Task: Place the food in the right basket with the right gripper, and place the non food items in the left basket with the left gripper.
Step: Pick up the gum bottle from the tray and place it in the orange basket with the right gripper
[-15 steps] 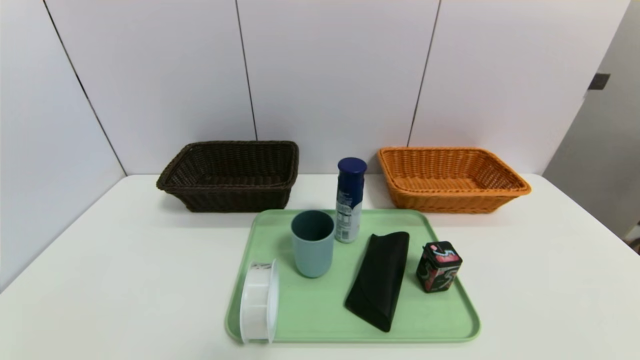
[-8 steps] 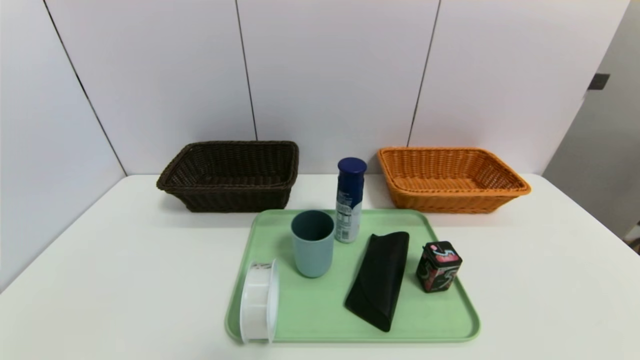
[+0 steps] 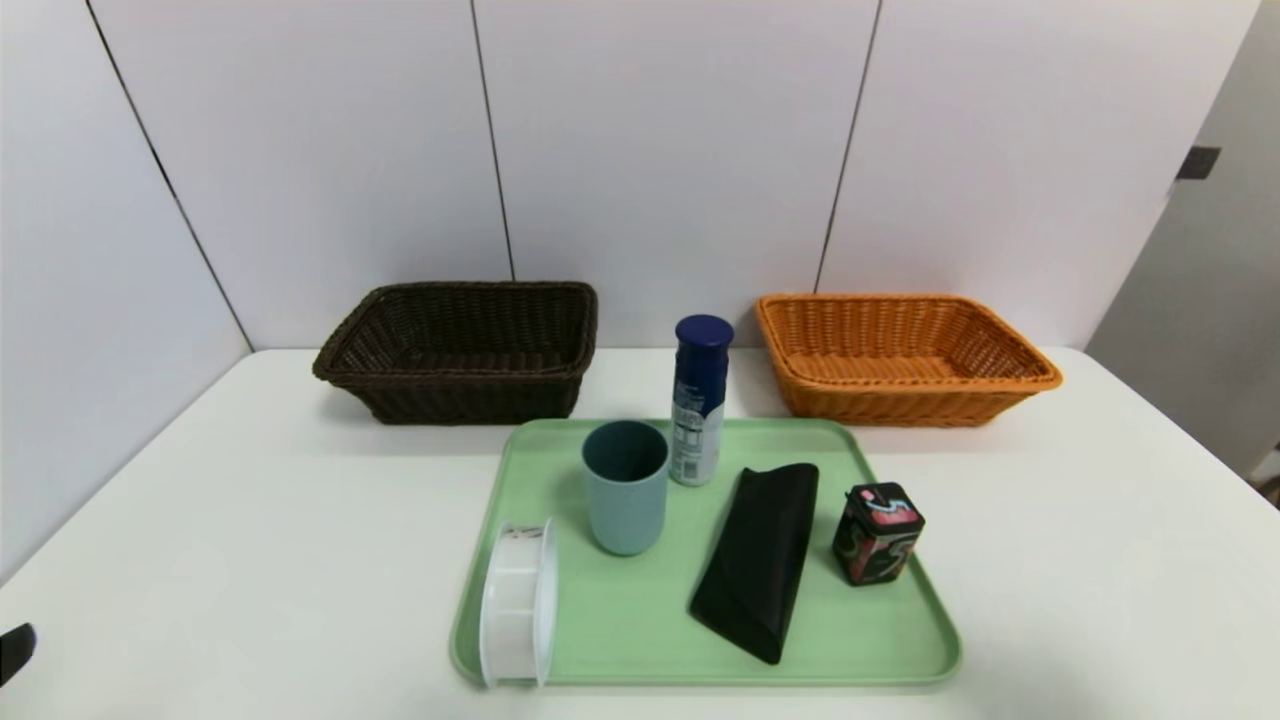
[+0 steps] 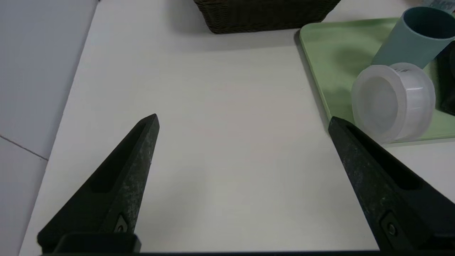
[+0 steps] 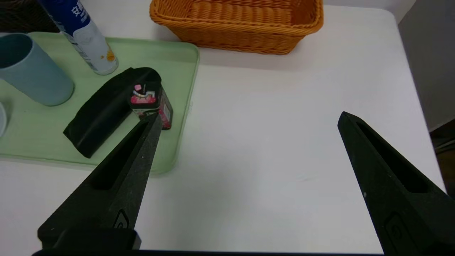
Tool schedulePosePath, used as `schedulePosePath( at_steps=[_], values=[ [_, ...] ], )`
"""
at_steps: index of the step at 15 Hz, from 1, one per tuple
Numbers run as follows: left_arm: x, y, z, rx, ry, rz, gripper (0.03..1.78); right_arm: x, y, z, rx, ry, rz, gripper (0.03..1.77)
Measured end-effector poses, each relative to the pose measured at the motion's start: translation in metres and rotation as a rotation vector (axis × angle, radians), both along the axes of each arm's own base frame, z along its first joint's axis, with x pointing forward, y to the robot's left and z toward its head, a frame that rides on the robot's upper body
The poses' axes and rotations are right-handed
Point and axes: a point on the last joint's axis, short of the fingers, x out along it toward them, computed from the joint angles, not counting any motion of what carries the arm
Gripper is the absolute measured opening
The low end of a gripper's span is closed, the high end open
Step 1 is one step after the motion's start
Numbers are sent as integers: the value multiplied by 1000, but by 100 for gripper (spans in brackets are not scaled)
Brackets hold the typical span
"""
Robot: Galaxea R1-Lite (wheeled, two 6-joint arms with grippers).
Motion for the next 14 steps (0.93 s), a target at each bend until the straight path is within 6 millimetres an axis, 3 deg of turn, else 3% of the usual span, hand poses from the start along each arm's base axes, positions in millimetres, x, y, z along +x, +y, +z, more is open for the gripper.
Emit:
schedulePosePath(
  at_steps=[4, 7, 10, 14],
  values=[
    [47, -1, 18, -23, 124, 5, 169, 68, 30, 24, 82, 183, 62, 171],
    [78, -2, 36, -54, 222, 7, 169, 109, 67, 23, 99, 288, 112, 171],
    [95, -11, 43, -77, 412, -41, 169, 133, 95, 17, 69, 415, 155, 171],
    [113, -29, 40, -70, 514, -141, 169, 152, 112, 5, 16, 547, 164, 171]
  ],
)
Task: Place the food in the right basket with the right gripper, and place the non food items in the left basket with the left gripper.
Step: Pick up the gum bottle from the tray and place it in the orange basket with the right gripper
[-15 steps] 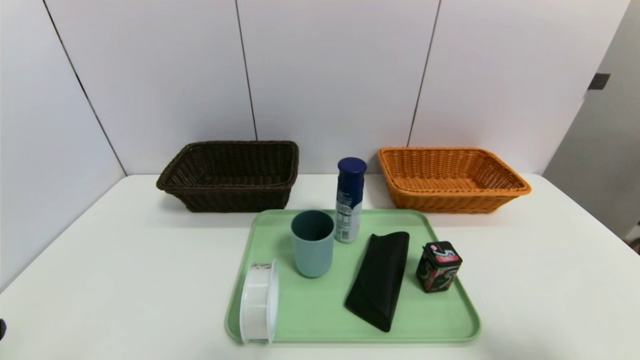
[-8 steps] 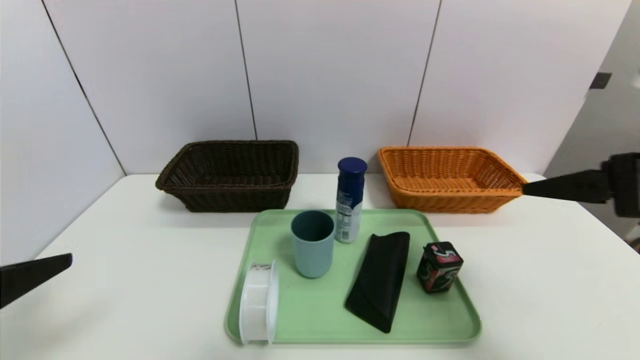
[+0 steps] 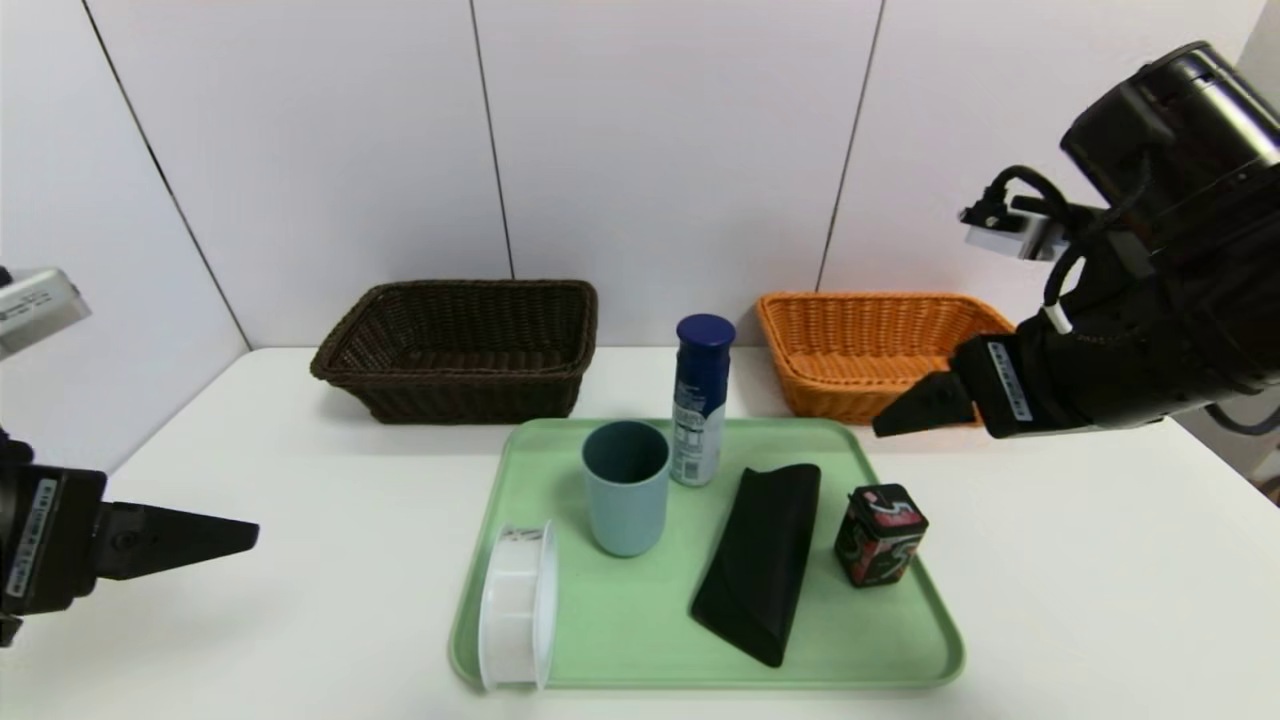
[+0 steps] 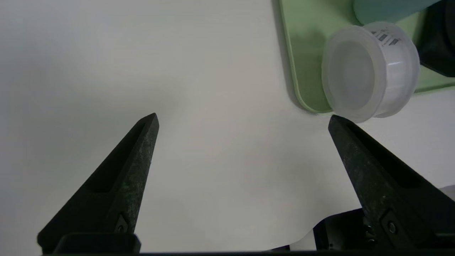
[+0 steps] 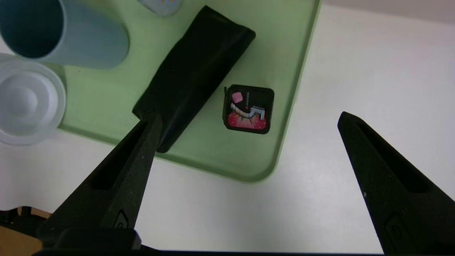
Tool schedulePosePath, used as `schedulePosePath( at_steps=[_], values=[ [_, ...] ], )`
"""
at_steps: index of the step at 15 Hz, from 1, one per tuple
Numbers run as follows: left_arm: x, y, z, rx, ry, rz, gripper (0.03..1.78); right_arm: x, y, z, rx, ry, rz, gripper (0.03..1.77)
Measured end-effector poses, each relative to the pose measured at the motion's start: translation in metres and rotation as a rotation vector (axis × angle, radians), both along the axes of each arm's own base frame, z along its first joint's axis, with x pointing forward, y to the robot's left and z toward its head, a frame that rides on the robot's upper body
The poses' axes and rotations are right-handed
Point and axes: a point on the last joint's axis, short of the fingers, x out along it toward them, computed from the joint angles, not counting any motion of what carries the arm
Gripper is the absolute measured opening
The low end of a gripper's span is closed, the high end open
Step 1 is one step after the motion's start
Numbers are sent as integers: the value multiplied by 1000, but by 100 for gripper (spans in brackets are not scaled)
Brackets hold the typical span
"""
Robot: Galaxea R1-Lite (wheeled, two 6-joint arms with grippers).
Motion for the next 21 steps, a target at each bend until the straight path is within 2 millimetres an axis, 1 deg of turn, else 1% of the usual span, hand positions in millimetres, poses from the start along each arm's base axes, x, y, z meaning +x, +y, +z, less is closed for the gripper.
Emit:
schedulePosePath(
  at_steps=[2, 4, 9, 12, 15, 21],
  values=[
    [9, -8, 1, -32, -24, -21, 169, 4, 3, -8, -12, 31, 7, 171],
    [18, -13, 3, -45, -46, -33, 169, 5, 4, -11, -10, 47, 32, 171],
    [31, -22, 3, -70, -4, -24, 169, 8, 9, -18, -26, 75, 45, 171],
    [35, -27, 0, -56, 20, -25, 169, 12, 10, -29, -76, 145, 26, 171],
    [39, -30, -1, -51, 22, -27, 169, 24, 14, -44, -94, 199, -27, 171],
    [39, -31, -3, -46, 34, -34, 169, 44, 27, -70, -124, 280, -54, 171]
  ],
)
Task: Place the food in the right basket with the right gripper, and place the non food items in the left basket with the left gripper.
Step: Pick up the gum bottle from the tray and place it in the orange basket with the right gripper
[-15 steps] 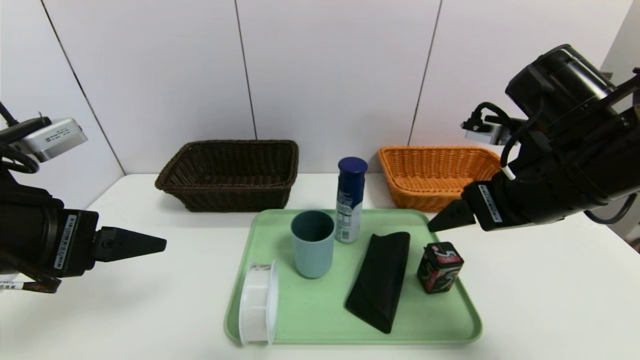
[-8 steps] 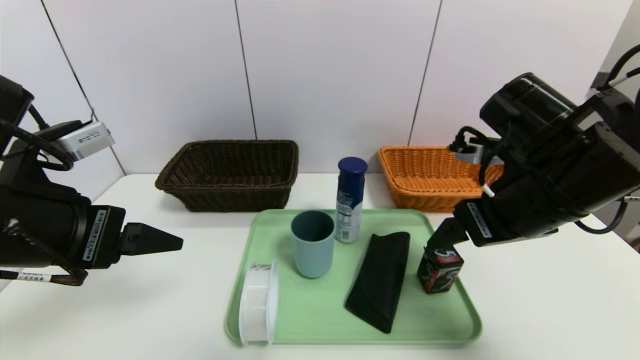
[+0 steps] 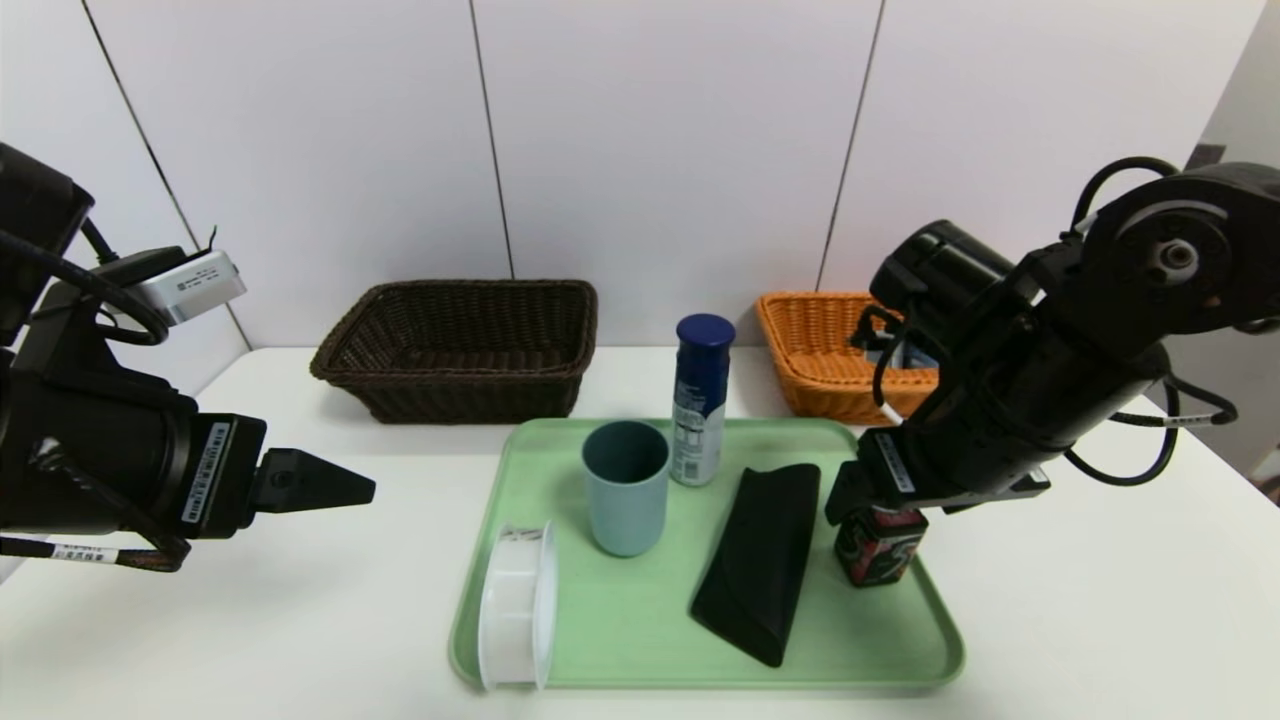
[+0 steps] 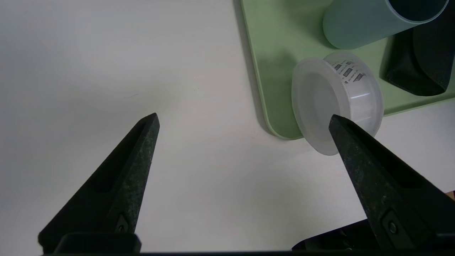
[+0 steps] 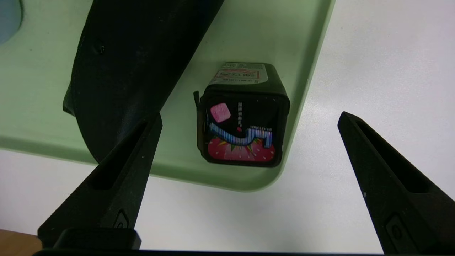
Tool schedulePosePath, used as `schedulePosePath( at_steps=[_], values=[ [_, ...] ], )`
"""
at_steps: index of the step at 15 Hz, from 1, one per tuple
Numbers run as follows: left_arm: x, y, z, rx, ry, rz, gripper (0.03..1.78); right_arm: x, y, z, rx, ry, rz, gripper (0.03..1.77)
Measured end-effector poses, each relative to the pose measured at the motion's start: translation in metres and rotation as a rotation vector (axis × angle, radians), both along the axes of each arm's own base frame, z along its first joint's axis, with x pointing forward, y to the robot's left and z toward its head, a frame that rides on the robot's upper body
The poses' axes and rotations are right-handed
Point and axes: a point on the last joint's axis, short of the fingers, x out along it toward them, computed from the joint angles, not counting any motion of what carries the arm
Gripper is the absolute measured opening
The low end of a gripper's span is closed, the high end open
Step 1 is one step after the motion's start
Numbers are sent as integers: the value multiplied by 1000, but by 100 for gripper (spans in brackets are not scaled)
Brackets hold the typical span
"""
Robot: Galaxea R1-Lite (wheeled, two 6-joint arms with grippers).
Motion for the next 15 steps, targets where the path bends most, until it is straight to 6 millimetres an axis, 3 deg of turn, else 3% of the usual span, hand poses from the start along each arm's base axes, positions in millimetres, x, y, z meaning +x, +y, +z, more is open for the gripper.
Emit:
schedulePosePath(
  at_steps=[6, 15],
  values=[
    [-1, 0, -1, 2, 5, -1, 169, 9, 3, -14, -24, 37, -11, 171],
    [-6, 2, 2, -3, -12, -2, 169, 12, 8, -19, -30, 48, -1, 171]
  ],
)
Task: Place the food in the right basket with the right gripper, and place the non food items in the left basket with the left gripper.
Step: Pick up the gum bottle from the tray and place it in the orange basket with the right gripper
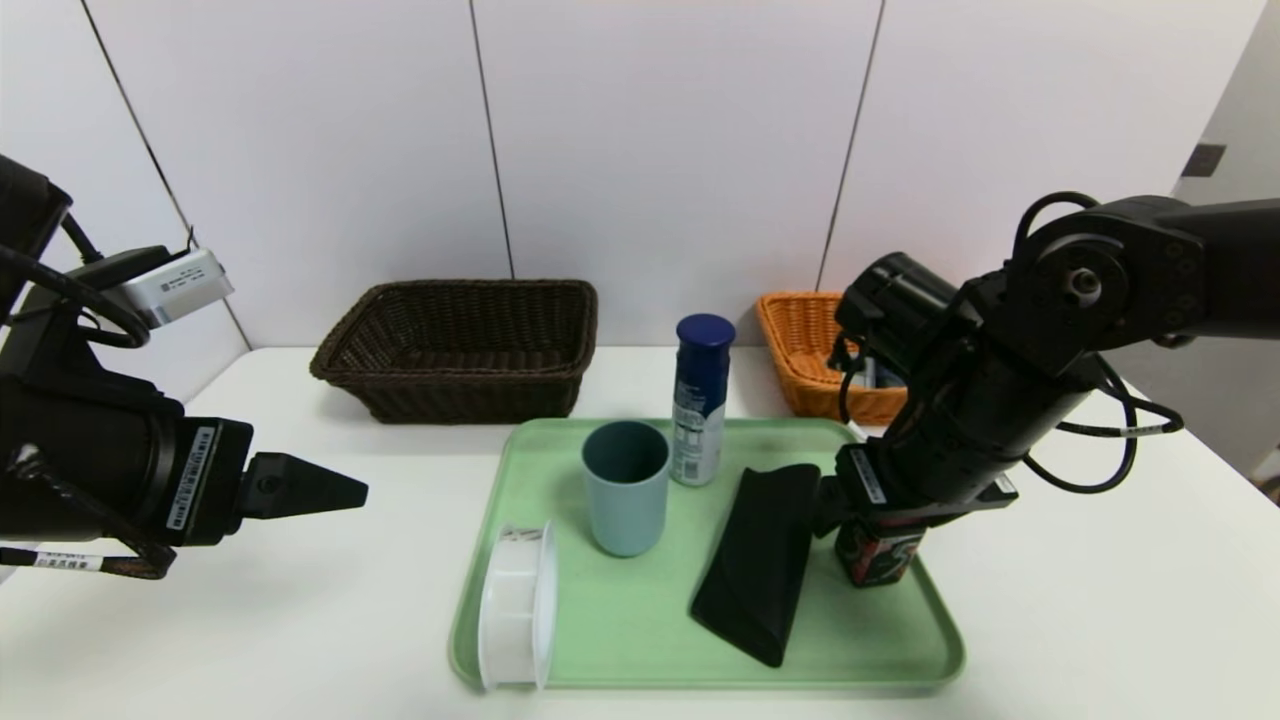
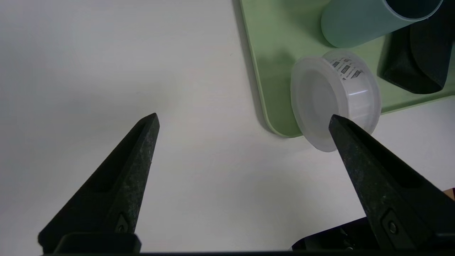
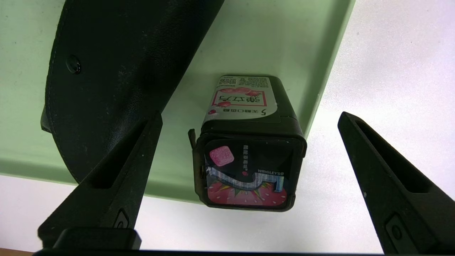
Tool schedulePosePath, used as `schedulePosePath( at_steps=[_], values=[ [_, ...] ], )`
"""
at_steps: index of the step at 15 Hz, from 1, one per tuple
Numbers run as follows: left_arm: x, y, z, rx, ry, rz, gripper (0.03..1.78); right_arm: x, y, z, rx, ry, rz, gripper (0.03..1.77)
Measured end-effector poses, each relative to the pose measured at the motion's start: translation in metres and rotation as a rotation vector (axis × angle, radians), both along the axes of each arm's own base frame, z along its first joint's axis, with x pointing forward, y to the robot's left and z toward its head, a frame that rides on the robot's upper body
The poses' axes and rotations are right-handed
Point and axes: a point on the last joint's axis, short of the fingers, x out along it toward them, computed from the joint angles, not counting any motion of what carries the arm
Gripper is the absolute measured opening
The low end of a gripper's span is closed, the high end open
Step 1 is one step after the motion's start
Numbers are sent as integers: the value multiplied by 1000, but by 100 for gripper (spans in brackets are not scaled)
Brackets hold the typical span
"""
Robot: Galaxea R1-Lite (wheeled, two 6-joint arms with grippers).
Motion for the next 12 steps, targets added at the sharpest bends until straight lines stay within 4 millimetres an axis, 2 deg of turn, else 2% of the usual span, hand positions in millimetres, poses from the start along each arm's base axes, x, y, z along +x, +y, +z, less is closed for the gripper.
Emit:
schedulePosePath(
  at_steps=[2, 3, 6, 9, 12],
  values=[
    [-1, 1, 2, -1, -8, 2, 169, 0, 0, 0, -1, 2, -1, 171],
    [-1, 1, 2, -2, -9, 2, 169, 0, 0, -1, -3, 3, 0, 164],
    [-2, 1, 3, -4, -13, 4, 169, -2, 0, 0, -3, 4, 2, 115],
    [-3, 2, 3, -6, -17, 3, 169, -2, 0, 0, -4, 4, 4, 81],
    [-4, 2, 4, -7, -19, 4, 169, -2, 0, -1, -3, 8, 3, 78]
  ],
)
